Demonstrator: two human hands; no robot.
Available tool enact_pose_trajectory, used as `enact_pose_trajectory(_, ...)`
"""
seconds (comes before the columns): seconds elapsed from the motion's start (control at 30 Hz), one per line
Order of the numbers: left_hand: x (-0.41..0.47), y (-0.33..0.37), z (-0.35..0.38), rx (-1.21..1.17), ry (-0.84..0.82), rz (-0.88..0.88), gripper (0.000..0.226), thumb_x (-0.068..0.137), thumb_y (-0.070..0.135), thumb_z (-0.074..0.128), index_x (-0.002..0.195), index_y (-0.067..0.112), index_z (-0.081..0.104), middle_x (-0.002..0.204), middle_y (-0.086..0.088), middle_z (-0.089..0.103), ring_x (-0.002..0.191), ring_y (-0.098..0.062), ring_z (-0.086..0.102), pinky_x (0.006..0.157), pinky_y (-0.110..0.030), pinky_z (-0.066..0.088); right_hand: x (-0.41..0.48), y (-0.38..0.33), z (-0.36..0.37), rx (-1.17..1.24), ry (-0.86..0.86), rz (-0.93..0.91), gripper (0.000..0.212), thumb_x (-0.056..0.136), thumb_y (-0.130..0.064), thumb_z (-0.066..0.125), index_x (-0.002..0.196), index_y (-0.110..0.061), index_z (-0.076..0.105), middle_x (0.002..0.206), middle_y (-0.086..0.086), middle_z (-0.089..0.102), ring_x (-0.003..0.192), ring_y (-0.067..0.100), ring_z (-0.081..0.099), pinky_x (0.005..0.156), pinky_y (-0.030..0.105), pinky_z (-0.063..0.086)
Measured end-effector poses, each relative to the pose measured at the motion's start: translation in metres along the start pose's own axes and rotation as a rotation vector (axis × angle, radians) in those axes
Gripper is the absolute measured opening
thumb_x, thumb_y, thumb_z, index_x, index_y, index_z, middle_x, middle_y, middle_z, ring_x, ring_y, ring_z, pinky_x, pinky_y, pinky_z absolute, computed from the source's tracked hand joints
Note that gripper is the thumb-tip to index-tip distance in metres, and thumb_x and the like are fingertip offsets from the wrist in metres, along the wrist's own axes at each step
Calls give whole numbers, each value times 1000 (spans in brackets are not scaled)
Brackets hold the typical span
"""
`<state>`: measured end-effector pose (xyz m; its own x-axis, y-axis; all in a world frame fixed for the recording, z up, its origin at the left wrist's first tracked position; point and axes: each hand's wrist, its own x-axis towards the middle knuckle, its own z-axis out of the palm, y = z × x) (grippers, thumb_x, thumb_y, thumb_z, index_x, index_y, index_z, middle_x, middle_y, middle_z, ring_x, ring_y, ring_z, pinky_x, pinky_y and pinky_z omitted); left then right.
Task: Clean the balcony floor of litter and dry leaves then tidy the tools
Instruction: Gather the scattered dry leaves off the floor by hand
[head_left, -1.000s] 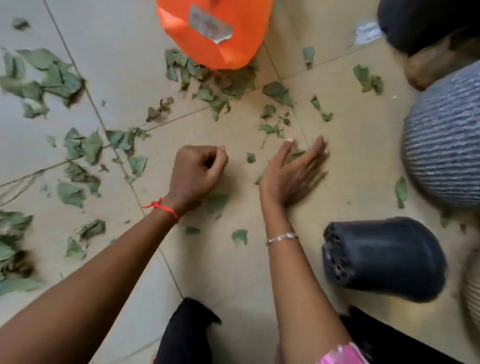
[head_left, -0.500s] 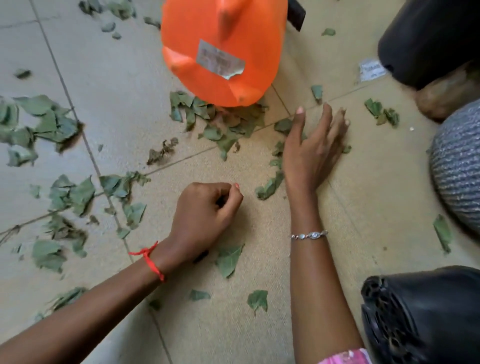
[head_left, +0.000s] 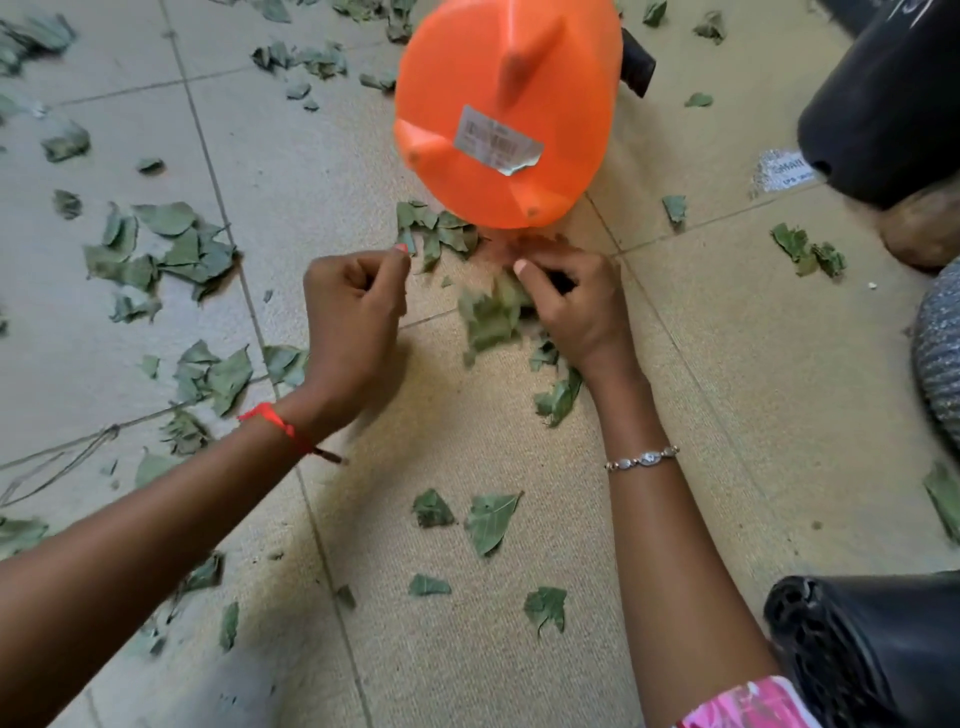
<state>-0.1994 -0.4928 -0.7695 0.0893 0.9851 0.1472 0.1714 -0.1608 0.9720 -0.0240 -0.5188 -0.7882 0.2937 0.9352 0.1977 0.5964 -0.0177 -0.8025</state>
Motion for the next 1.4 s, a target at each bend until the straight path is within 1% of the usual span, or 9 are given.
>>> enact_pose_trajectory(0.13,11,-2,-8,-107,141,-177,38,79,23,49,44,14,37,46,-4,26,44,-13,21,47,-26,16,-5,-7,4,17,-61,33,26,89,-28,53,100,-13,71,101,1,70,92,13,62,80,31,51)
enact_pose_trajectory(0.3,9,-3,-17,-289,199,-329,61,90,8,46,34,24,28,36,8,21,35,-11,16,42,-16,13,-8,-33,23,94,-279,-55,30,93,-22,53,120,-15,63,141,0,47,130,7,41,103,21,35)
enact_pose_trajectory(0.4,10,2,-22,-334,219,-379,63,90,7,45,31,22,30,34,8,22,33,-10,16,42,-17,12,-1,-39,39,-184,-355,-113,45,95,-39,47,137,-24,47,152,-6,30,138,11,29,109,32,28)
enact_pose_trajectory(0.6,7,12,-30,-337,167,-439,51,90,8,45,42,18,32,34,7,26,31,-9,19,39,-13,18,6,-61,56,-179,-135,-223,26,85,-34,57,100,-15,65,107,-1,56,93,17,55,77,31,43)
enact_pose_trajectory(0.77,3,18,-39,-378,145,-556,42,90,10,44,51,15,30,33,8,24,29,-8,19,37,-13,17,6,-64,67,-369,-480,-155,51,95,-45,43,142,-25,37,154,-4,25,142,11,19,117,35,13)
enact_pose_trajectory(0.97,-10,16,-53,-341,136,-572,43,91,12,43,51,17,29,34,8,24,30,-7,17,38,-11,15,-46,-63,27,-74,-415,-39,32,92,-32,55,116,-13,65,126,1,61,119,13,55,103,39,42)
enact_pose_trajectory(1.1,-21,15,-51,-272,85,-580,43,93,14,43,52,15,31,34,9,26,31,-8,19,38,-13,17,-55,-44,1,-110,-146,58,37,97,-36,46,129,-19,55,143,0,46,129,9,40,107,33,33)
enact_pose_trajectory(1.23,-35,14,-37,-146,4,-481,43,95,14,44,53,13,36,33,9,29,31,-7,24,38,-18,22,-63,-29,-3,-323,-251,63,56,97,-52,24,145,-23,30,154,-4,24,143,12,17,117,33,7)
enact_pose_trajectory(1.4,-45,8,-23,-151,-62,-378,47,96,12,46,49,9,41,32,8,33,33,-13,32,47,-27,33,-97,-33,-9,38,-336,152,50,97,-50,31,141,-30,38,150,-5,35,139,12,27,113,38,25)
